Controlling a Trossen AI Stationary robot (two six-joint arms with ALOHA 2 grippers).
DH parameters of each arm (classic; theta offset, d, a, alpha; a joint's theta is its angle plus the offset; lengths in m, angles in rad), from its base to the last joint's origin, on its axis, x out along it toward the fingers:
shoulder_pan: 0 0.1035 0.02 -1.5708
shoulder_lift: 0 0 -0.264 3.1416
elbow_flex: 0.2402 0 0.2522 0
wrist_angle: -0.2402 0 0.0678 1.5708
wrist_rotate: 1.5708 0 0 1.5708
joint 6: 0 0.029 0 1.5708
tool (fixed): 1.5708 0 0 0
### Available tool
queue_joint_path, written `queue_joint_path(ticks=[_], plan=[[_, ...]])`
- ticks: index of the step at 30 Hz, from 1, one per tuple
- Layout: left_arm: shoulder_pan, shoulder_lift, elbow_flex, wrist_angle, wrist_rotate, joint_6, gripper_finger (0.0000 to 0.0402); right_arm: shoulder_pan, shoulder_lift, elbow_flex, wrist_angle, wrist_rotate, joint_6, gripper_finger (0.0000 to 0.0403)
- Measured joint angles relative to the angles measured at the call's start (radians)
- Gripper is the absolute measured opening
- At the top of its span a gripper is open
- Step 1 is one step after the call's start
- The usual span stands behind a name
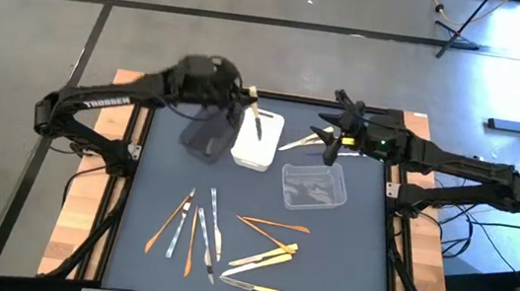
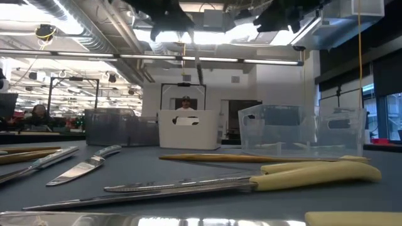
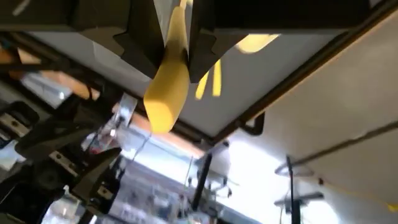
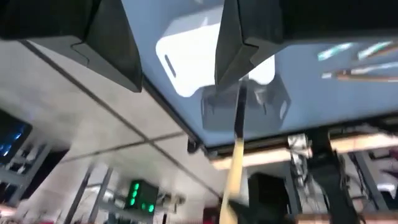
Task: Sort silverware by color (type)
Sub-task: Put the yellow knife into the black bin
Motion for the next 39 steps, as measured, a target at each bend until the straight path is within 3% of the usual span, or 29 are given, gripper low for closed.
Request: queue_joint_path(ticks=[7, 16, 29, 39], plan=[[0.153, 0.000, 0.154, -0.393, 0.087, 0.027, 0.0055, 0.000, 0.007, 0.000, -0.080, 0.000, 0.001, 0.0186], [0.271, 0.017, 0.115, -0.638, 0.090, 0.020, 0.0055, 0.000, 0.007, 0.000, -0.084, 0.000, 0.000, 0.0186], [0.283, 0.016, -0.178, -0.484, 0.110, -0.089, 0.0055, 0.000, 0.007, 0.000, -0.083, -0.001, 0.001, 0.0186], [0.283, 0.016, -0.333, -0.313, 0.108, -0.134, 0.0055, 0.000, 0.007, 0.000, -0.083, -0.001, 0.000, 0.0186]])
